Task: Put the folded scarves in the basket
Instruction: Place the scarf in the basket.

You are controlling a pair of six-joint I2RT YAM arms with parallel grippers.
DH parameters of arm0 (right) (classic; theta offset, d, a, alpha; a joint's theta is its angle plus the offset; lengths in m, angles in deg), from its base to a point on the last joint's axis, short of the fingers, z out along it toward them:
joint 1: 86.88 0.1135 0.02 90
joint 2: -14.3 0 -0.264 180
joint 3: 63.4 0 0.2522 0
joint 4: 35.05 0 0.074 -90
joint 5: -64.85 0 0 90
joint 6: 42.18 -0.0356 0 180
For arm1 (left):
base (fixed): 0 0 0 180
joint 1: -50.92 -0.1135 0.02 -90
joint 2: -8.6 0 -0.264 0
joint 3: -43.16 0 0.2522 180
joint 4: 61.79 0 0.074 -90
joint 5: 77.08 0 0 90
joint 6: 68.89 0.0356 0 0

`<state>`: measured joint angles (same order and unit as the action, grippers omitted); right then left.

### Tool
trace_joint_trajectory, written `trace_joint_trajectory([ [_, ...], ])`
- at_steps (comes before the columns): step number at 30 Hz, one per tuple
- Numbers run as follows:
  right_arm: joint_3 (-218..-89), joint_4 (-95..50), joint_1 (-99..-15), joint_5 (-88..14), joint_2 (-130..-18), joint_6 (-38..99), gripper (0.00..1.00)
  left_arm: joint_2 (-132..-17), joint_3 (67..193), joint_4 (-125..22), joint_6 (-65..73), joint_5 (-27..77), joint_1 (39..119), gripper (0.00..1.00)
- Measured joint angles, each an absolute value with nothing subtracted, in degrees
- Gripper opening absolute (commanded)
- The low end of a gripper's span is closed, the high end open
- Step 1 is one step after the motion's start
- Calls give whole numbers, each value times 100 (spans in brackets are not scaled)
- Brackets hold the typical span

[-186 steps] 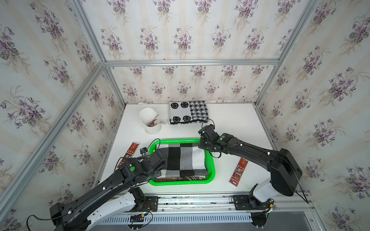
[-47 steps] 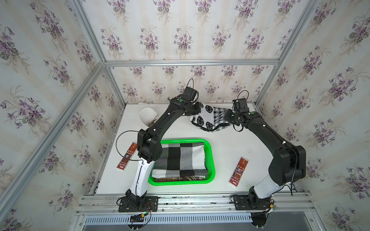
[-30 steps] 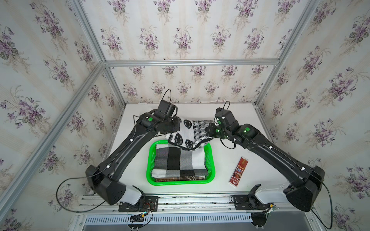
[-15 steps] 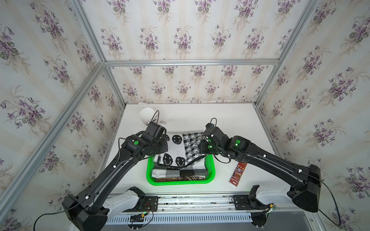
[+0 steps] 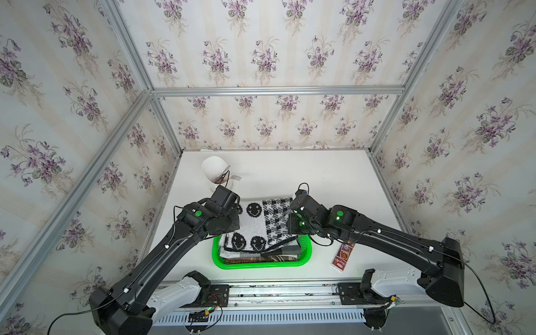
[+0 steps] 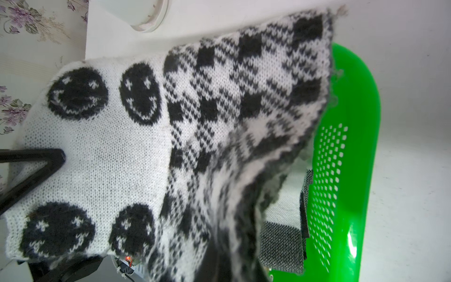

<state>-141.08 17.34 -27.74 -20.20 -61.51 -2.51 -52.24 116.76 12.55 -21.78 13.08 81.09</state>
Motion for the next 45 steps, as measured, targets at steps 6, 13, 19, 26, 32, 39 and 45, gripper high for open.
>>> trace_joint_trajectory([
  [6, -14053, 1752, -2700, -2005, -6191, -323, 0, -5198, 11518, 1248, -2193, 1242, 8109, 0],
  [13, -13717, 1743, -2621, -2009, -6143, -476, 0, -5200, 11260, 1172, -2237, 1181, 8131, 0],
  [19, -13529, 1700, -2608, -1918, -6245, -513, 0, -5172, 10908, 993, -2298, 1140, 8168, 0],
  [26, -13216, 1509, -2608, -1876, -6418, -515, 0, -5340, 10589, 789, -2364, 1035, 8207, 0],
  [32, -13085, 1409, -2608, -1856, -6427, -598, 0, -5406, 10473, 678, -2381, 967, 8242, 0],
  [39, -12917, 1262, -2608, -1845, -6527, -622, 0, -5642, 10360, 488, -2379, 851, 8275, 0],
  [45, -12840, 1197, -2608, -1813, -6529, -664, 0, -5832, 10285, 326, -2360, 733, 8321, 0],
])
